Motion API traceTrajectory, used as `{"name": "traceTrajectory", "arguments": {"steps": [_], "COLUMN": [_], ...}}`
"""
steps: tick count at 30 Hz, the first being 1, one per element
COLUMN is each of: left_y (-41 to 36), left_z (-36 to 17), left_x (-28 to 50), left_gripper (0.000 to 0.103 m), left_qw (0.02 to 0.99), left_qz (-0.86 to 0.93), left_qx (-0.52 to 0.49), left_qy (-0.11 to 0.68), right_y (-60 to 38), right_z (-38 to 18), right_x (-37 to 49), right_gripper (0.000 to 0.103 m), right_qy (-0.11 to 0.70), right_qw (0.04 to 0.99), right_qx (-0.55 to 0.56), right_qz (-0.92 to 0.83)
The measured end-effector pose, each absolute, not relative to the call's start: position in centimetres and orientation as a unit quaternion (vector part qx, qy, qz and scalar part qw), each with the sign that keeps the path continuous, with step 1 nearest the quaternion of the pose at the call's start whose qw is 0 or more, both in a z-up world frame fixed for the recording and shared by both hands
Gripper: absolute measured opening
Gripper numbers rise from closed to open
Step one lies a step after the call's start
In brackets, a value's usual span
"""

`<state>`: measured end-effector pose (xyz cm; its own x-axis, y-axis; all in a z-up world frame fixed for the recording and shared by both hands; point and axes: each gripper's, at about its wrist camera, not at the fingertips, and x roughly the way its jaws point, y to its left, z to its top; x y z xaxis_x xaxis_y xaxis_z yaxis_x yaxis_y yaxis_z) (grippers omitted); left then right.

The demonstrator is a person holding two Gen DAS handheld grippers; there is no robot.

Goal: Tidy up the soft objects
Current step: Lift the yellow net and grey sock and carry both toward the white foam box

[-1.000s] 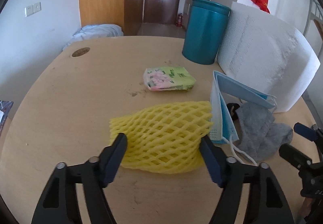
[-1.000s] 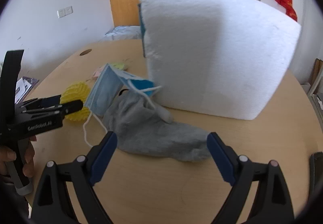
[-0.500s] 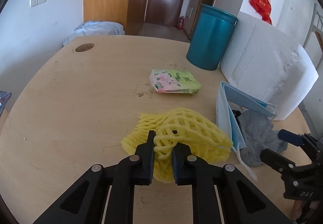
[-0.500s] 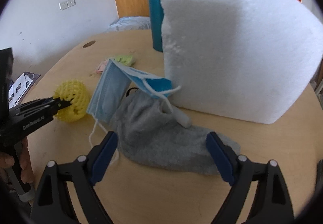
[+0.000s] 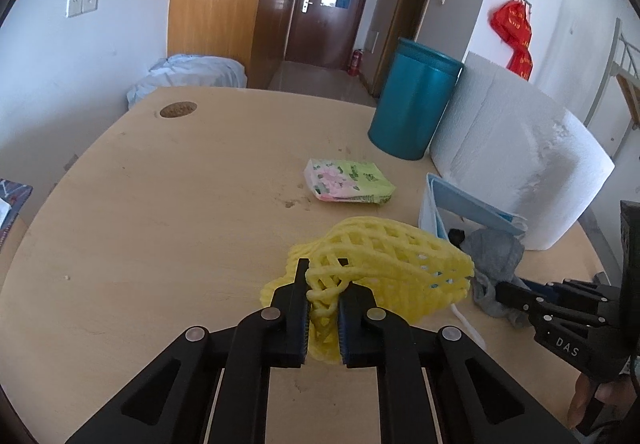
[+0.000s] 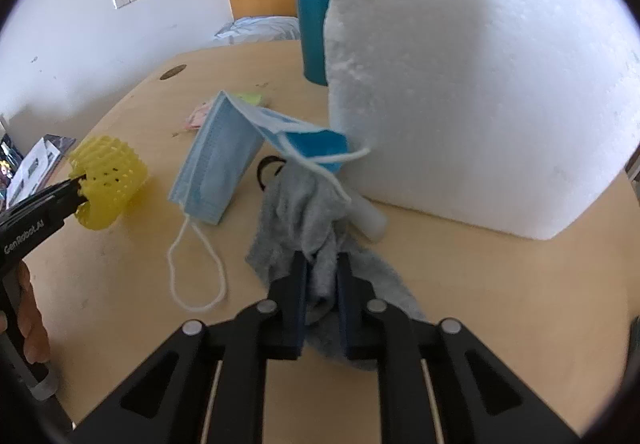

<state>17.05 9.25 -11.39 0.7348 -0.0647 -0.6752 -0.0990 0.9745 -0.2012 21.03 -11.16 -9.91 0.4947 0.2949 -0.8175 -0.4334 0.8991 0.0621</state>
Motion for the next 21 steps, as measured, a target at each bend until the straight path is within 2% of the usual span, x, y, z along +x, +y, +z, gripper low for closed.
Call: {"name": "traceTrajectory", "arguments": {"steps": [15,17,21], "left_y": [8.8,8.5,8.1], "left_z": [-8.2,-7.9,-7.4], "left_x": [13.1,12.6,12.1], "left_gripper": [0.012,0.012,0.012], "left_qw": [0.941,0.943,0.944], "left_qz": [0.014,0.012,0.002], "left_qx": [-0.104,-0.102,-0.103], "left_qy": [0.322,0.318,0.313], "right_y": [-13.1,-12.9,-13.9], "right_z": [-5.5,-5.6,-5.9], "right_x": [16.5,16.2,16.2], "right_gripper": [0.013,0.013,0.013], "right_qy": [0.405,0.406,0.410], "right_qw": [0.877,0.878,0.872], "right_qx": [-0.019,-0.045,-0.012], "right_qz": [0.259,0.248,0.267]}}
